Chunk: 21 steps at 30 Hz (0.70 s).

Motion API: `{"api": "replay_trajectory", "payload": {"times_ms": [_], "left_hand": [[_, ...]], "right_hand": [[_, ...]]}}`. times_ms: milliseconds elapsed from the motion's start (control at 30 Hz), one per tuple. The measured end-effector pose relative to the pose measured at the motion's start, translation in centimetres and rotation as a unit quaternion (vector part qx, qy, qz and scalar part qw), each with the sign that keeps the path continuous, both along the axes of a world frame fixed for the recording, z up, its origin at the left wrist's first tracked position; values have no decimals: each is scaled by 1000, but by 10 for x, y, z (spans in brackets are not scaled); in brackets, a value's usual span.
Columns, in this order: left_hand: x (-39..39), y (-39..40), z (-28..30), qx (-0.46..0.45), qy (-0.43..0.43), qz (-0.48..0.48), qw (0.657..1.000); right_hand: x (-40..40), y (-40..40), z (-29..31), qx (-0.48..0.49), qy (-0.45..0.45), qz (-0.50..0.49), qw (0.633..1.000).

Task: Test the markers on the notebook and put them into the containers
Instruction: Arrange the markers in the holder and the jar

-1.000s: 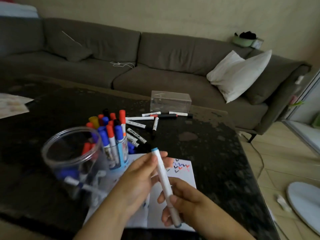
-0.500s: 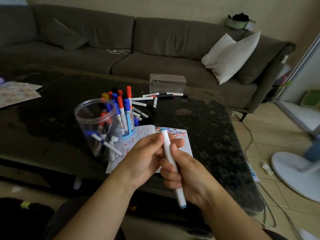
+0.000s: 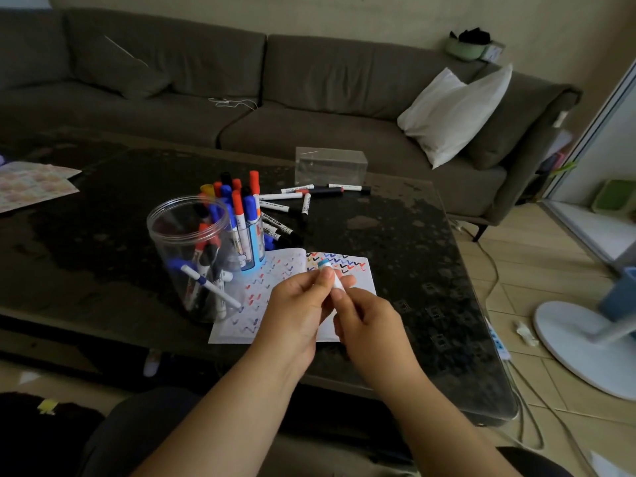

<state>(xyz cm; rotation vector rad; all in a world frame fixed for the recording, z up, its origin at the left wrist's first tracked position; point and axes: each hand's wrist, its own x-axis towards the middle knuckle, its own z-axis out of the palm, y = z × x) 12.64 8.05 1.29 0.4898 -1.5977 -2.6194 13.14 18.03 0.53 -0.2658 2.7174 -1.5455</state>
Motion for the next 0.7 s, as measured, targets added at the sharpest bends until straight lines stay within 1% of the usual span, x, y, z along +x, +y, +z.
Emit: {"api": "replay_trajectory", "payload": {"times_ms": [67,167,267,333,400,500,600,700], "left_hand": [[-2,5,-1,-10,-17,16,1000],[-7,10,-2,-6,-48,53,997],[-12,12,-5,-14,-85,65,994],[-14,12,-8,-30,-105,63,992],[-16,11,-10,-46,-120,63,990],[-25,12,-12,-50,-152,74,984],[-38,15,-17,-38,-178,67,981],[-49,21,-20,-33,-194,58,979]], "right_hand": [[-1,0,-3,27,23,-16,999],[-3,-1,-3,112,73,-28,991],[-5,1,-4,245,110,-27,963],[-5,3,-6,301,133,-24,944],[-7,2,-8,317,132,-26,939],[-10,1,-9,355,186,-40,915],[-12,3,-6,364,166,-35,916],[-16,10,-7,369,171,-56,912]]}}
